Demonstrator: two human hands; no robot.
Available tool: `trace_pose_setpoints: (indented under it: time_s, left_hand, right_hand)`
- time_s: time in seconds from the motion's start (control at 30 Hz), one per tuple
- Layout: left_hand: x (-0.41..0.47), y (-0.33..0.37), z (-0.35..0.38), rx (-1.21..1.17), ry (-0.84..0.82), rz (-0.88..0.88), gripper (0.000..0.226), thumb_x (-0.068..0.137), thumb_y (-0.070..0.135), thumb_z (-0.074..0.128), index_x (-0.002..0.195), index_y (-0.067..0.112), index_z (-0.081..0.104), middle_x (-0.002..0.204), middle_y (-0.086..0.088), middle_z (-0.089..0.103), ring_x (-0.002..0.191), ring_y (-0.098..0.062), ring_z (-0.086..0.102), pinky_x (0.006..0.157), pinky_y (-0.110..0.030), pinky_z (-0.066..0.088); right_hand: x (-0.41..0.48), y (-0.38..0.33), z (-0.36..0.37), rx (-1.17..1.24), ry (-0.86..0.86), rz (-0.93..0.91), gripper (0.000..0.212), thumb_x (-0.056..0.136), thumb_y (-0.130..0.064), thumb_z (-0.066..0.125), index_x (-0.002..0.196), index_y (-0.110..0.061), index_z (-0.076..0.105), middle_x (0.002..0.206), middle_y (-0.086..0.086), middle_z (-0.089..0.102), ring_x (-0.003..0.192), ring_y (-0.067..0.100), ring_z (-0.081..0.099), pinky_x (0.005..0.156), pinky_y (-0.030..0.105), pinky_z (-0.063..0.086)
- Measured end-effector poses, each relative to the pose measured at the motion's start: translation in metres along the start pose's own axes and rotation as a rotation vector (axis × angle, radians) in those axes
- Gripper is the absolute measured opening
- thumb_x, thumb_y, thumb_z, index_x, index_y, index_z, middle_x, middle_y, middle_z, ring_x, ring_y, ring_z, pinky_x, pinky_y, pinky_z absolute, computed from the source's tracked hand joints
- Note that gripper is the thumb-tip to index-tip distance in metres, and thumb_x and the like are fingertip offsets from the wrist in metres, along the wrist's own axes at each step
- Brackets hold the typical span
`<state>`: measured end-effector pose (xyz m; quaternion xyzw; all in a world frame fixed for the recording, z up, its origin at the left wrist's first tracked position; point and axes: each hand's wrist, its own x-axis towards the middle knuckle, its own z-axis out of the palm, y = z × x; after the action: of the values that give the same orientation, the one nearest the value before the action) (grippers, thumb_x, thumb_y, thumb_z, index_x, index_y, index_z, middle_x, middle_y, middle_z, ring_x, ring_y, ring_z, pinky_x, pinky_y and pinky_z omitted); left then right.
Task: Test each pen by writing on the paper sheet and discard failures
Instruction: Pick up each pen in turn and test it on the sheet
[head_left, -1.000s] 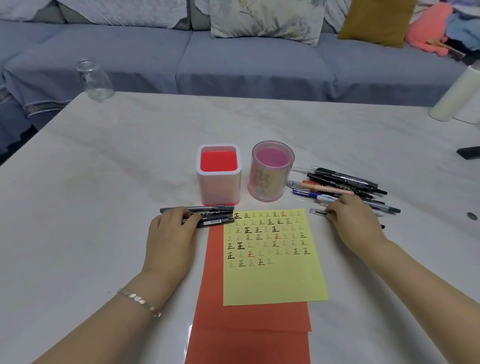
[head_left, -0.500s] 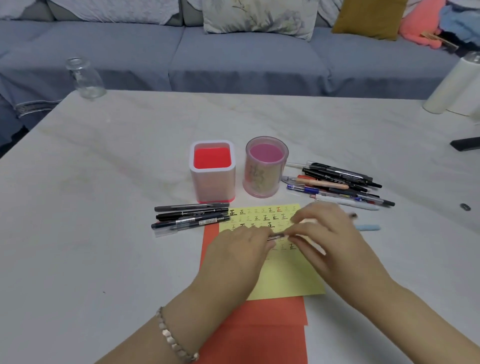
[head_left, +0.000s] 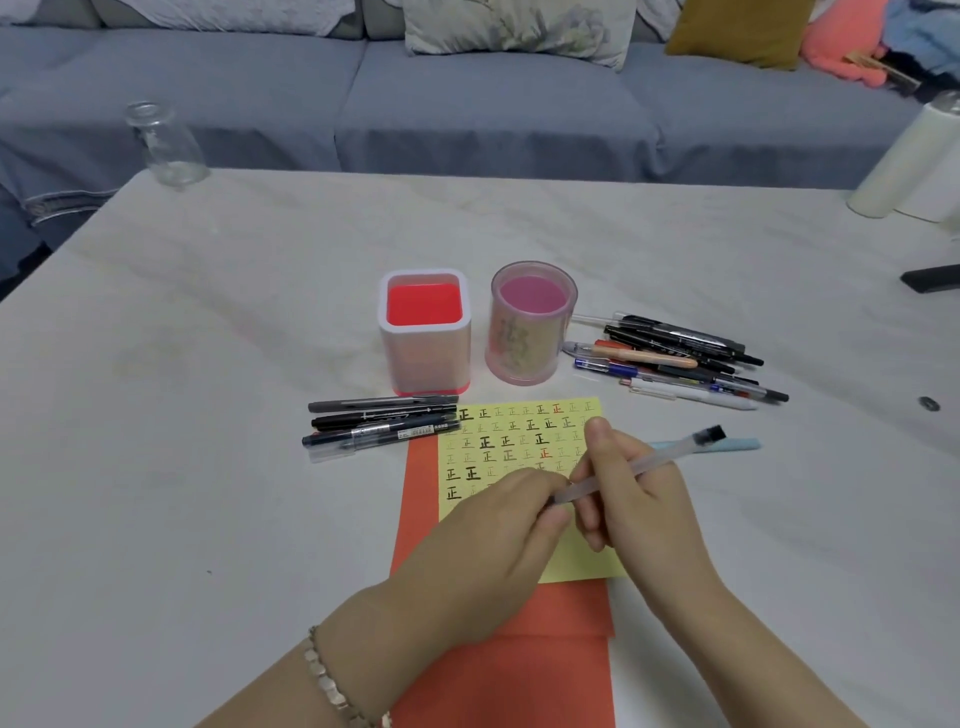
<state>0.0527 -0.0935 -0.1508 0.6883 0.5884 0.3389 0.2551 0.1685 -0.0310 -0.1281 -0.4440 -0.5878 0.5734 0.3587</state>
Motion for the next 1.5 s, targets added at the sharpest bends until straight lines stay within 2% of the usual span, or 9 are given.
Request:
trace_pose_setpoints:
  time_s: [0.1, 0.27, 0.43, 0.6, 0.73, 0.9, 1.13, 1.27, 1.5]
  left_hand:
    - [-0.002, -0.004, -0.001, 0.071, 0.002, 0.011, 0.022, 0.090, 0.040, 0.026, 0.089, 0.026, 0.044, 0.071, 0.015, 0.043, 0.072, -0.006, 0.039, 0.062, -0.021, 0.031]
    - [-0.004, -0.002, -0.005, 0.051, -0.021, 0.000, 0.018, 0.090, 0.042, 0.033, 0.081, 0.028, 0.043, 0.057, 0.022, 0.048, 0.057, 0.002, 0.043, 0.054, -0.012, 0.030]
    - [-0.011, -0.002, -0.007, 0.071, -0.059, -0.093, 0.020, 0.089, 0.053, 0.037, 0.096, 0.037, 0.047, 0.056, 0.017, 0.049, 0.057, 0.000, 0.045, 0.053, -0.016, 0.029]
    - [-0.021, -0.032, -0.013, 0.279, 0.161, -0.390, 0.027, 0.098, 0.026, 0.030, 0.122, 0.025, 0.043, 0.091, 0.005, 0.049, 0.090, -0.018, 0.051, 0.076, -0.030, 0.037]
    - [-0.028, -0.071, -0.011, 0.461, 0.224, -0.286, 0.040, 0.082, 0.019, 0.028, 0.101, 0.010, 0.062, 0.087, -0.004, 0.062, 0.077, -0.028, 0.056, 0.070, -0.035, 0.046]
    - [-0.030, -0.079, 0.004, 0.557, 0.282, -0.194, 0.031, 0.080, 0.010, 0.045, 0.106, 0.005, 0.059, 0.102, -0.011, 0.060, 0.097, -0.025, 0.049, 0.092, -0.040, 0.035]
    - [-0.016, -0.060, 0.028, 0.552, 0.013, -0.084, 0.062, 0.085, 0.049, 0.040, 0.132, 0.011, 0.048, 0.139, -0.007, 0.048, 0.129, -0.020, 0.041, 0.110, -0.032, 0.026]
    - [-0.011, -0.068, 0.035, 0.589, -0.031, -0.138, 0.067, 0.080, 0.059, 0.039, 0.134, 0.020, 0.049, 0.142, -0.007, 0.044, 0.131, -0.023, 0.041, 0.108, -0.038, 0.019]
    - [-0.011, -0.072, 0.040, 0.568, 0.047, -0.132, 0.066, 0.076, 0.061, 0.041, 0.129, 0.024, 0.055, 0.141, -0.004, 0.046, 0.133, -0.022, 0.039, 0.106, -0.042, 0.019]
  right_hand:
    - [-0.003, 0.002, 0.003, 0.005, -0.004, 0.022, 0.046, 0.097, -0.027, 0.037, 0.057, -0.005, 0.046, 0.033, -0.001, 0.038, 0.029, 0.010, 0.033, 0.036, 0.015, 0.030]
    - [-0.007, 0.004, 0.001, 0.084, -0.026, 0.039, 0.044, 0.091, -0.033, 0.040, 0.058, -0.004, 0.045, 0.031, -0.002, 0.036, 0.029, 0.010, 0.031, 0.035, 0.017, 0.028]
    - [-0.014, 0.011, -0.005, 0.064, -0.045, 0.003, 0.038, 0.083, -0.036, 0.044, 0.057, -0.008, 0.046, 0.033, 0.000, 0.040, 0.031, 0.010, 0.035, 0.036, 0.016, 0.030]
    - [-0.007, 0.023, -0.026, 0.038, 0.136, 0.015, 0.037, 0.096, -0.021, 0.040, 0.063, -0.006, 0.048, 0.034, -0.001, 0.041, 0.032, 0.009, 0.035, 0.036, 0.016, 0.030]
    - [-0.004, 0.035, -0.034, 0.037, 0.167, 0.058, 0.035, 0.098, -0.018, 0.038, 0.069, -0.008, 0.056, 0.038, 0.001, 0.044, 0.034, 0.010, 0.039, 0.037, 0.016, 0.031]
    - [-0.003, 0.040, -0.035, 0.054, 0.167, 0.070, 0.039, 0.097, -0.023, 0.037, 0.071, -0.005, 0.061, 0.040, 0.000, 0.049, 0.036, 0.010, 0.044, 0.039, 0.016, 0.035]
    - [0.006, 0.044, -0.025, 0.107, 0.098, 0.054, 0.034, 0.092, -0.036, 0.047, 0.083, -0.008, 0.065, 0.069, 0.008, 0.072, 0.064, 0.017, 0.069, 0.056, 0.019, 0.053]
    - [0.013, 0.045, -0.017, -0.009, 0.199, 0.017, 0.027, 0.085, -0.025, 0.061, 0.063, -0.008, 0.061, 0.049, 0.000, 0.063, 0.047, 0.008, 0.057, 0.051, 0.015, 0.048]
    - [0.029, 0.055, 0.000, -0.160, 0.362, -0.007, 0.052, 0.085, -0.031, 0.063, 0.044, -0.012, 0.038, 0.029, -0.003, 0.044, 0.032, 0.006, 0.040, 0.041, 0.011, 0.035]
